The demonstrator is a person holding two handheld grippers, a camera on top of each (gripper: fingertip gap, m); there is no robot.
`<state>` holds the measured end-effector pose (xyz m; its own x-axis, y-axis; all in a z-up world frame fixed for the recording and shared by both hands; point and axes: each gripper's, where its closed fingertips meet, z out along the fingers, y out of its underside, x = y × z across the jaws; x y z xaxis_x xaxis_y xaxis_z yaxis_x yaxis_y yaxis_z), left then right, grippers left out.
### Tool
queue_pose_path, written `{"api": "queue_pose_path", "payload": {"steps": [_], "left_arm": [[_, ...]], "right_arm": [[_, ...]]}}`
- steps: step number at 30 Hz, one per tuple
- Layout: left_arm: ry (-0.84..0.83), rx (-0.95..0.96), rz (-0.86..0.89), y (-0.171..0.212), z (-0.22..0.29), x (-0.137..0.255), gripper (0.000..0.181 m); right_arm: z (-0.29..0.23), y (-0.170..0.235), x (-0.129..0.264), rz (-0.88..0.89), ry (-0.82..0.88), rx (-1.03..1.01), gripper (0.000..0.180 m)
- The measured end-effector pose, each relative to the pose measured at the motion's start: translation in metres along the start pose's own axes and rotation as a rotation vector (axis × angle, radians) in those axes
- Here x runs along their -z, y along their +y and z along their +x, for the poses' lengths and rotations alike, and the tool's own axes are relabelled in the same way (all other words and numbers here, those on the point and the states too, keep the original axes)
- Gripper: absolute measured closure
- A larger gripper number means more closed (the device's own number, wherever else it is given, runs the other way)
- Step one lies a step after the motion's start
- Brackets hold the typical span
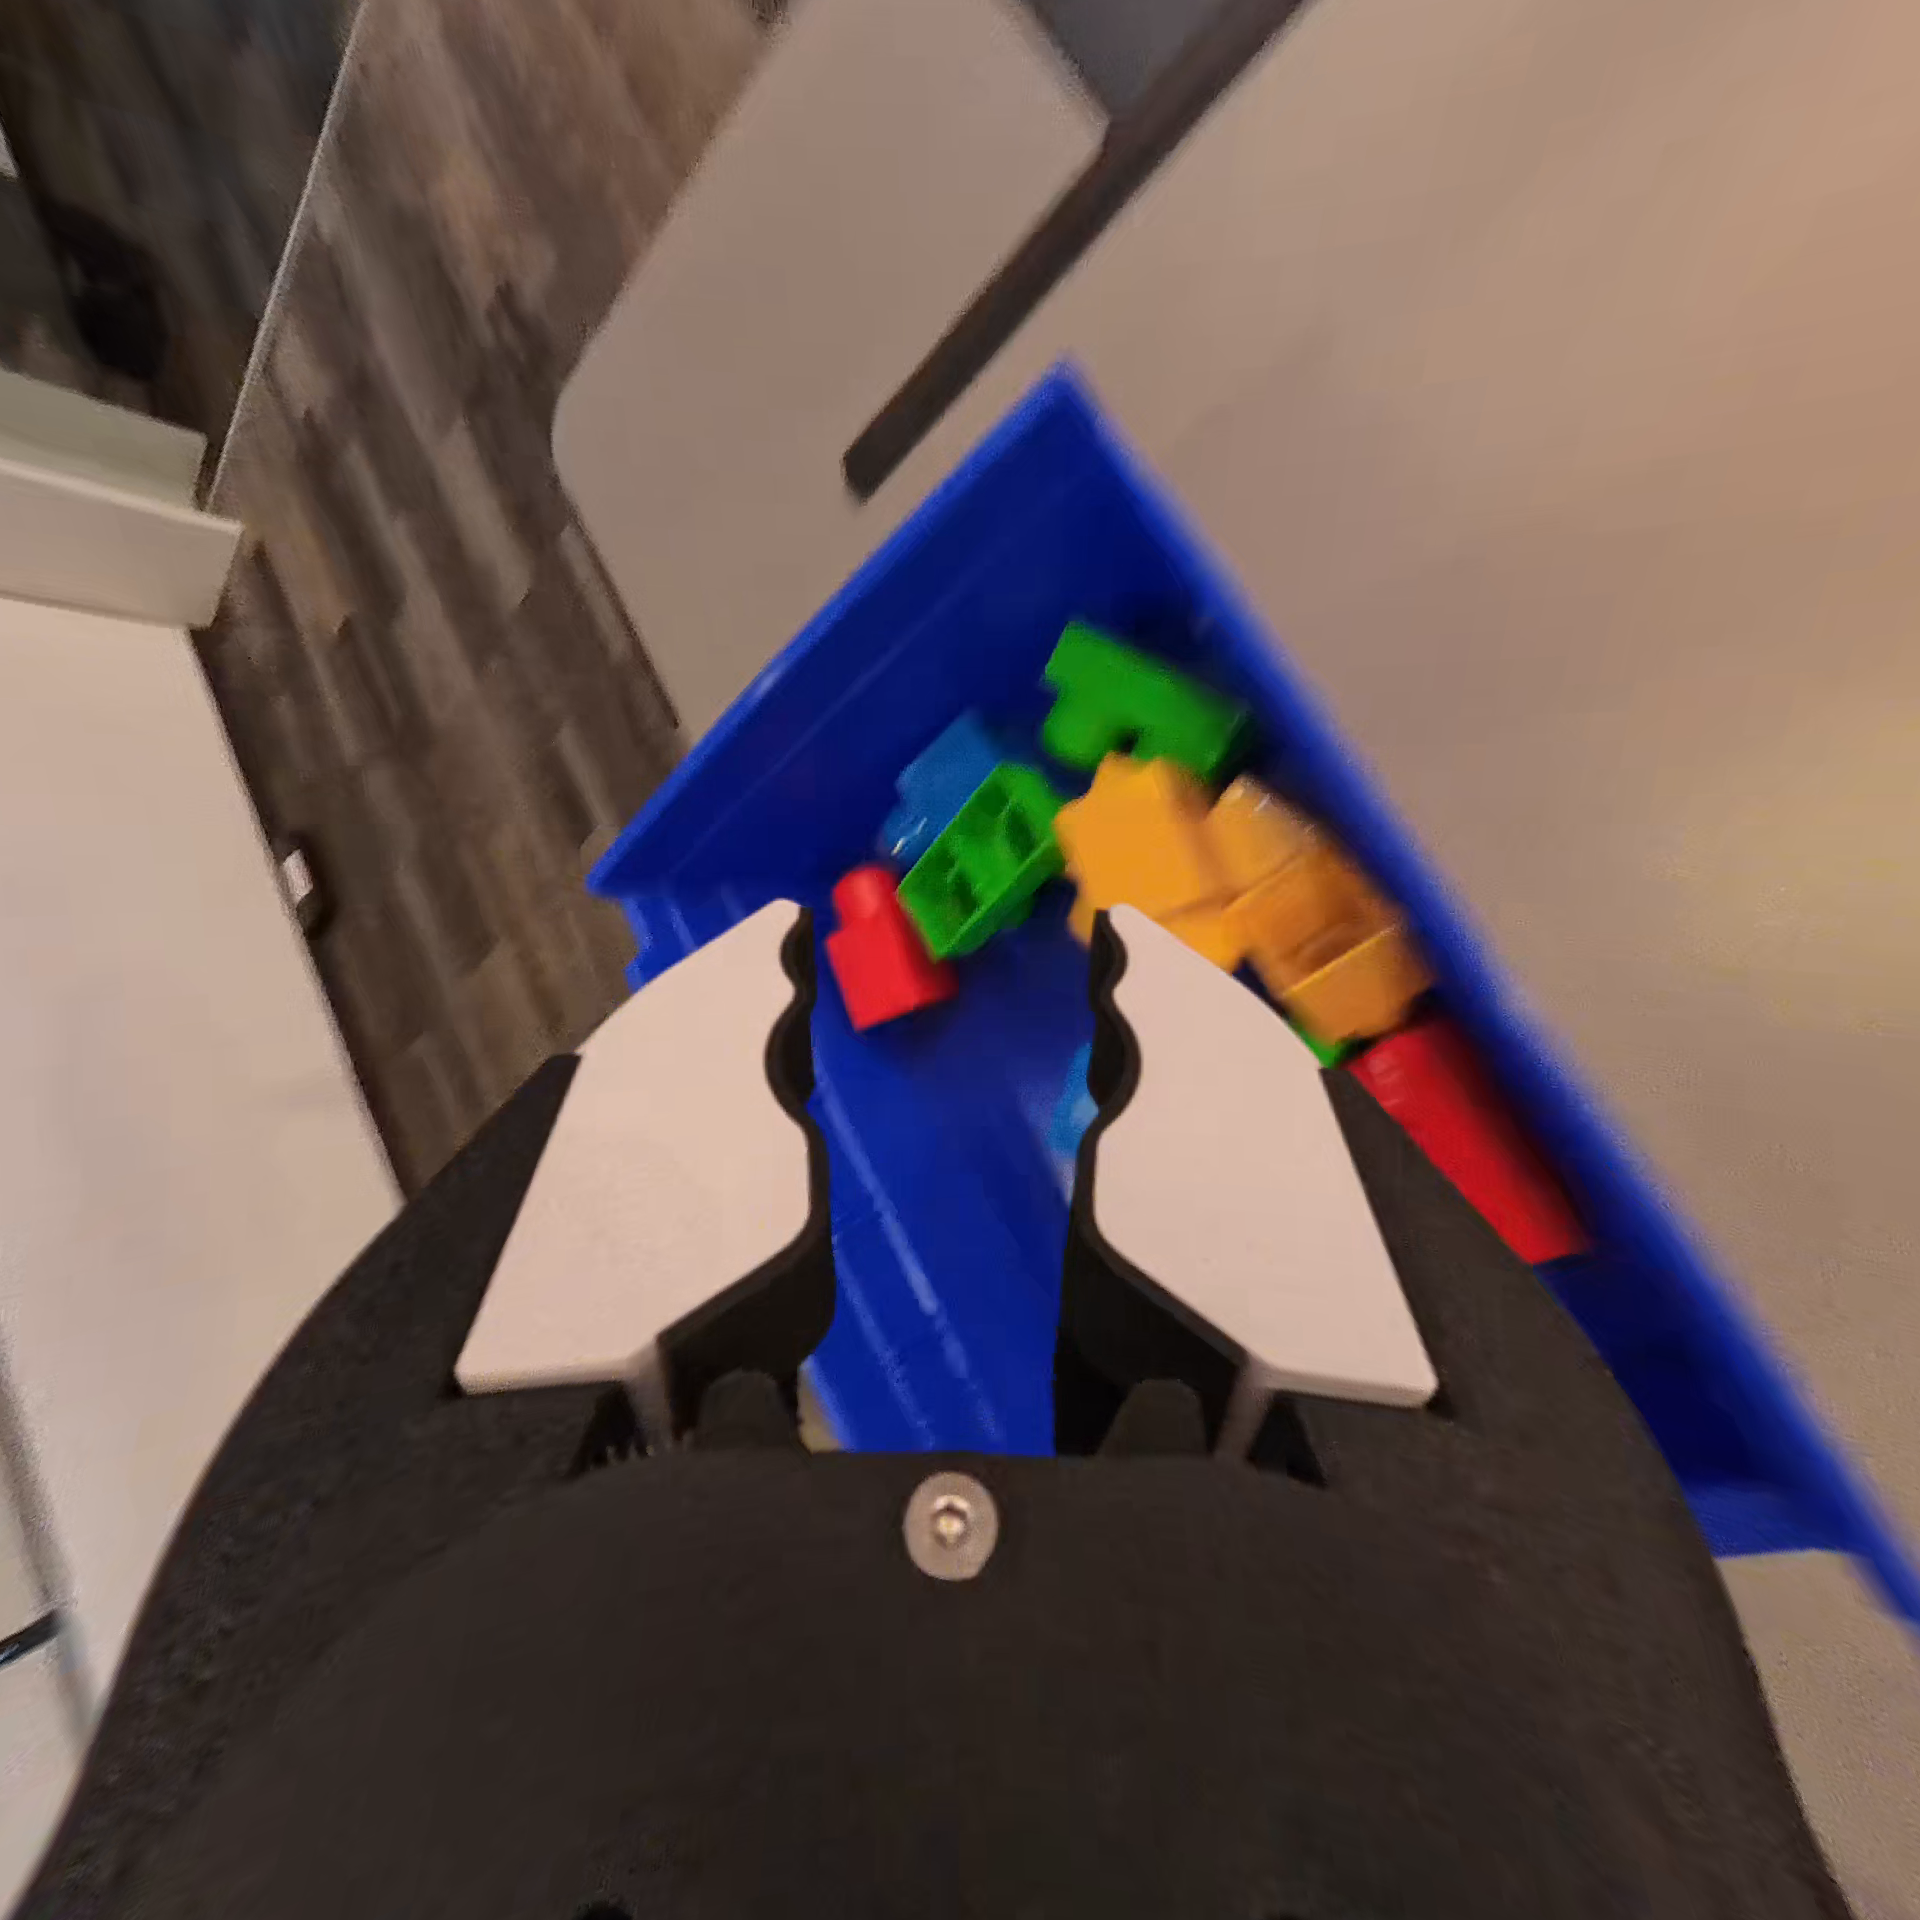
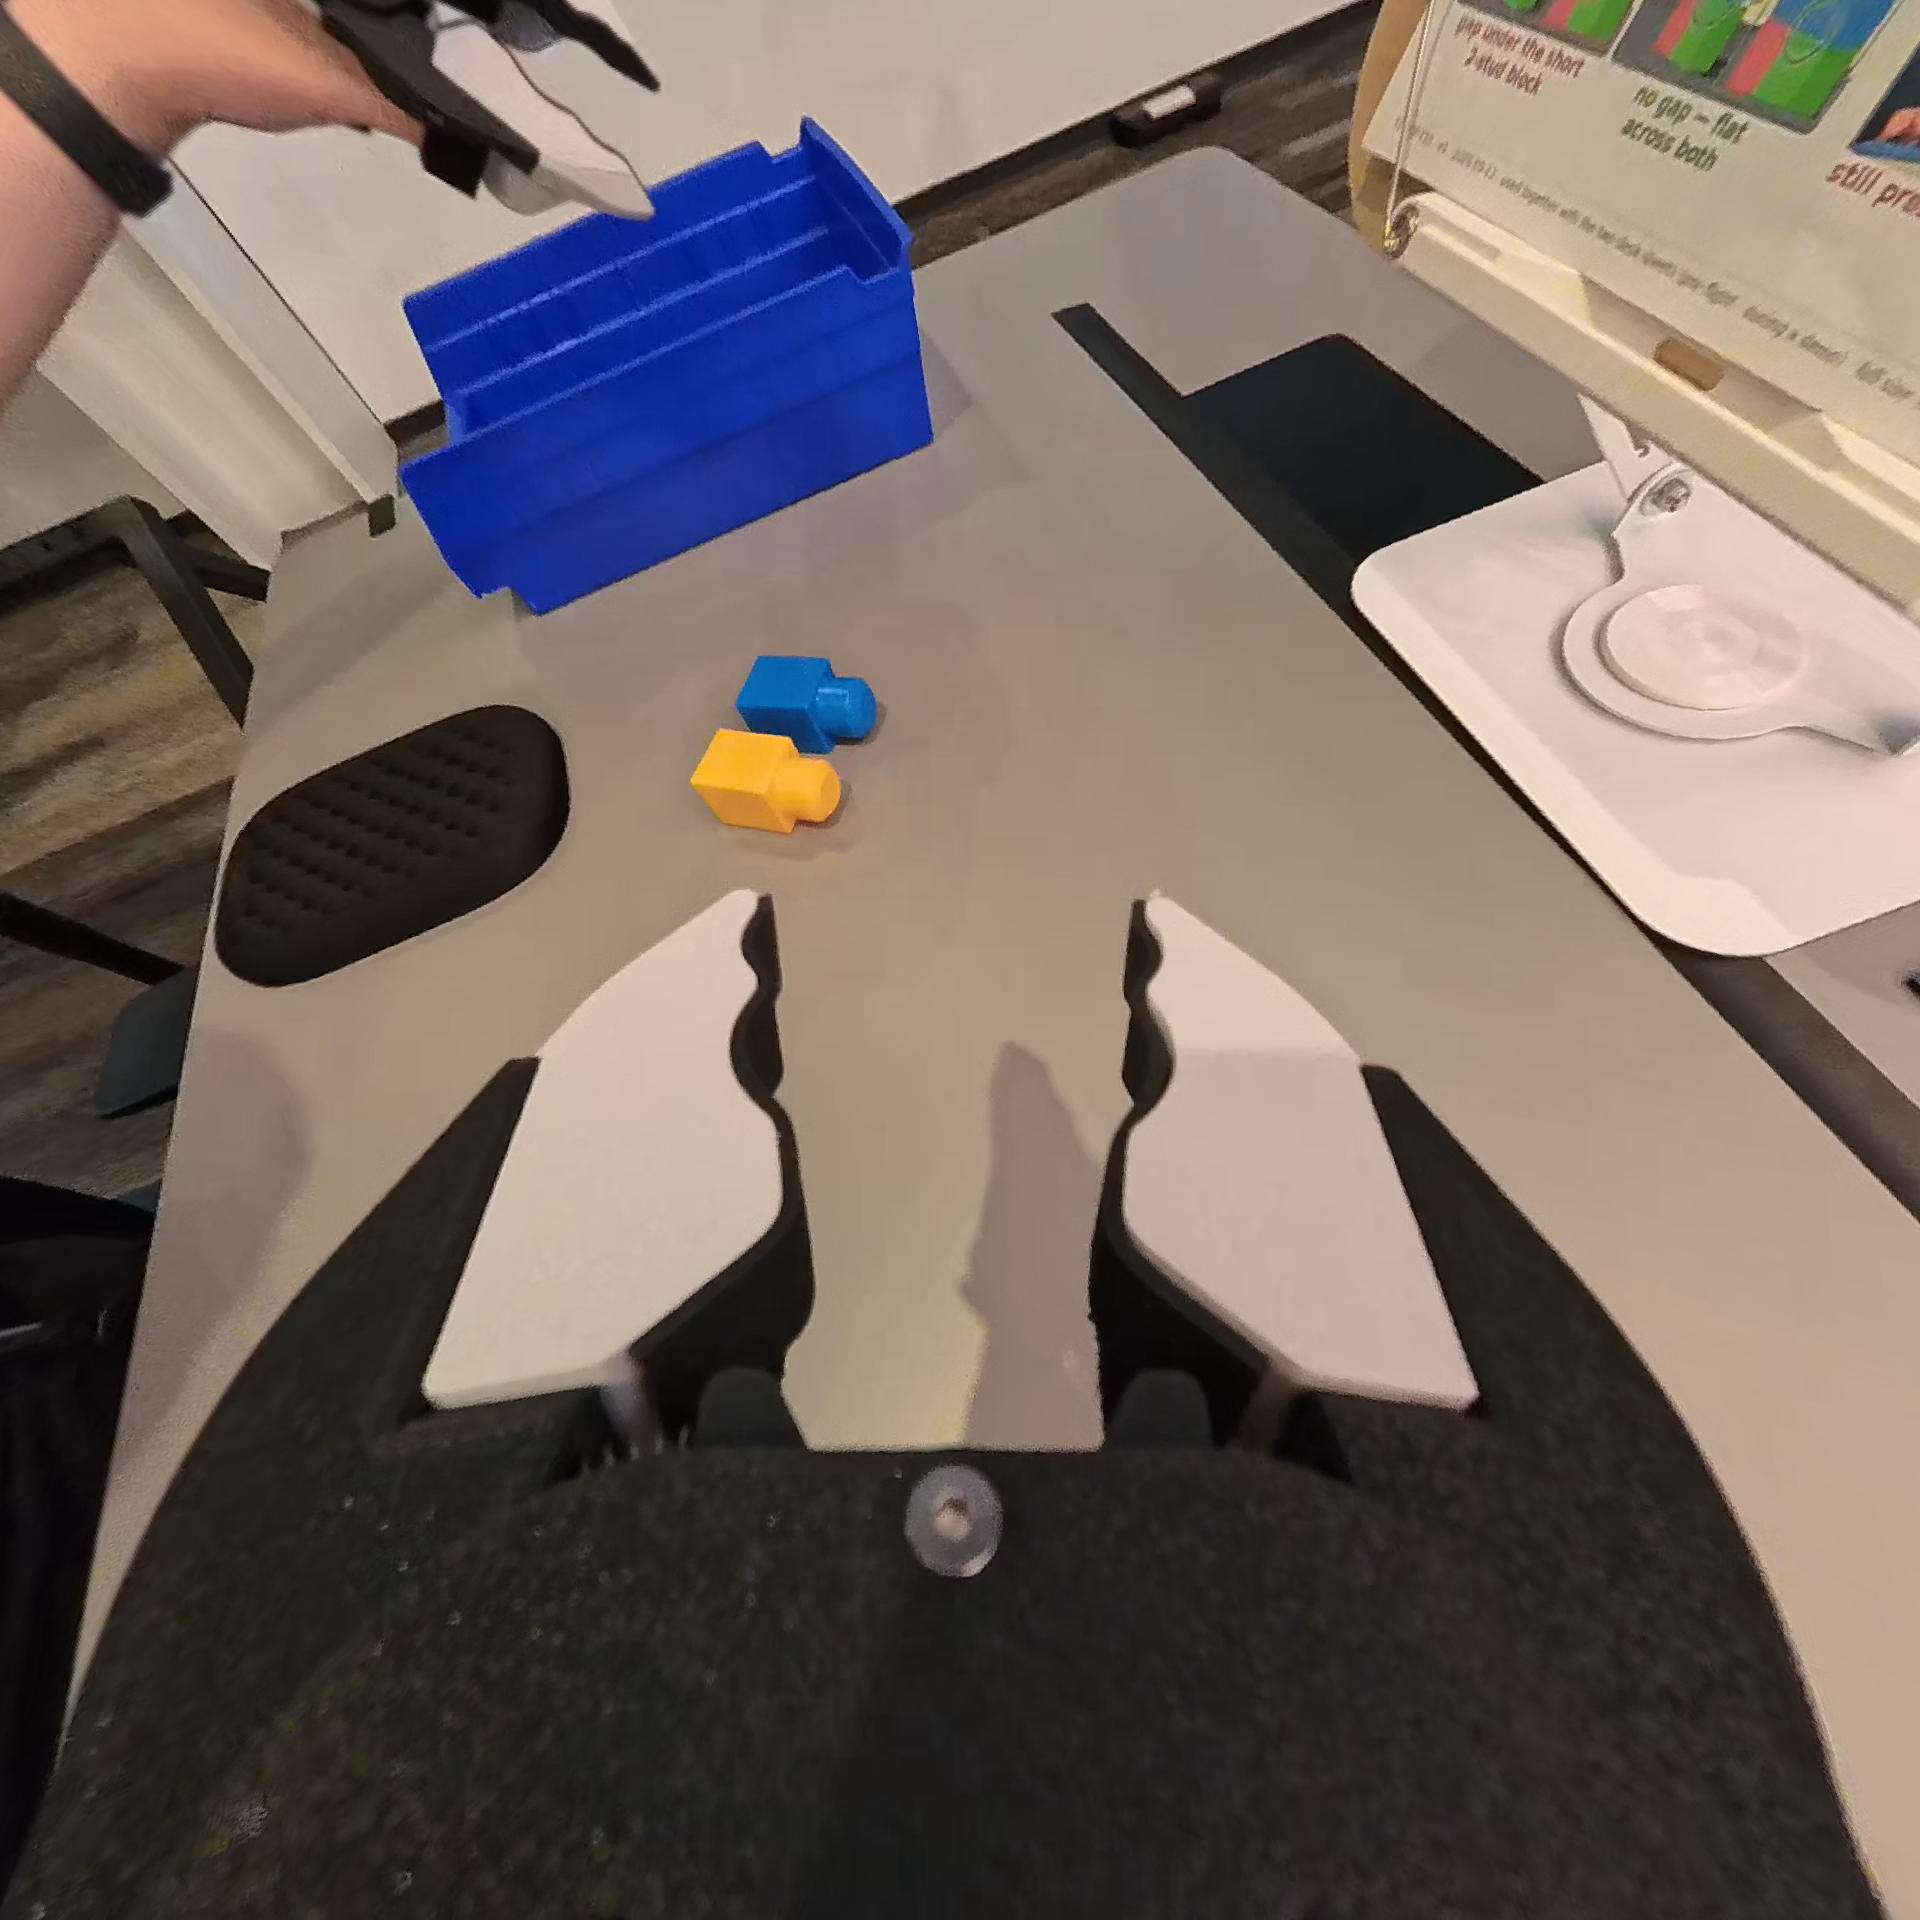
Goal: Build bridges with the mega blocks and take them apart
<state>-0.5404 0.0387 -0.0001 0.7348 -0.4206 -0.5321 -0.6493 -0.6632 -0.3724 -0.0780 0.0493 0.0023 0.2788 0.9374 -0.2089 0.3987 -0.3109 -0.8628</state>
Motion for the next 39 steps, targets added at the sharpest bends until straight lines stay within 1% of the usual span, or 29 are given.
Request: {"api": "queue_pose_path", "payload": {"steps": [3,5,9,10,12,15,22,23,25,28,32,35,37,39], "left_arm": [[-0.059,-0.110,-0.104,0.039,-0.013,-0.029,0.130],[-0.069,-0.170,-0.120,0.051,-0.010,-0.046,0.135],[-0.077,-0.261,-0.167,0.069,-0.006,-0.076,0.130],[-0.084,-0.277,-0.165,0.070,-0.007,-0.081,0.128],[-0.043,-0.283,-0.150,0.069,-0.002,-0.088,0.129],[-0.003,-0.318,-0.147,0.067,-0.001,-0.095,0.126],[0.099,-0.374,-0.194,0.063,0.002,-0.111,0.126],[0.120,-0.371,-0.210,0.063,0.003,-0.114,0.127],[0.148,-0.384,-0.227,0.062,0.007,-0.119,0.134],[0.170,-0.429,-0.264,0.063,0.010,-0.128,0.135],[0.165,-0.442,-0.301,0.069,0.009,-0.135,0.133],[0.138,-0.412,-0.298,0.070,0.005,-0.136,0.133],[0.087,-0.396,-0.300,0.072,-0.003,-0.135,0.132],[0.063,-0.336,-0.270,0.071,-0.007,-0.133,0.133]], "right_arm": [[-0.003,0.004,-0.009,-0.025,-0.011,0.009,0.116],[-0.004,0.005,-0.014,-0.038,-0.011,0.018,0.116],[-0.008,0.003,-0.021,-0.026,-0.037,0.036,0.120],[-0.009,0.002,-0.022,-0.018,-0.050,0.029,0.120],[-0.009,0.002,-0.023,-0.011,-0.067,0.016,0.120],[-0.006,0.008,-0.025,-0.028,-0.073,-0.004,0.120],[0.000,0.016,-0.029,-0.053,-0.076,-0.027,0.120],[0.000,0.018,-0.030,-0.059,-0.083,-0.022,0.120],[0.000,0.020,-0.031,-0.065,-0.086,-0.003,0.121],[-0.002,0.024,-0.033,-0.081,-0.102,0.012,0.121],[-0.001,0.030,-0.038,-0.103,-0.112,0.008,0.121],[-0.002,0.030,-0.040,-0.105,-0.129,0.003,0.122],[-0.002,0.030,-0.041,-0.105,-0.134,0.004,0.122],[-0.004,0.028,-0.040,-0.099,-0.141,0.004,0.122]]}}
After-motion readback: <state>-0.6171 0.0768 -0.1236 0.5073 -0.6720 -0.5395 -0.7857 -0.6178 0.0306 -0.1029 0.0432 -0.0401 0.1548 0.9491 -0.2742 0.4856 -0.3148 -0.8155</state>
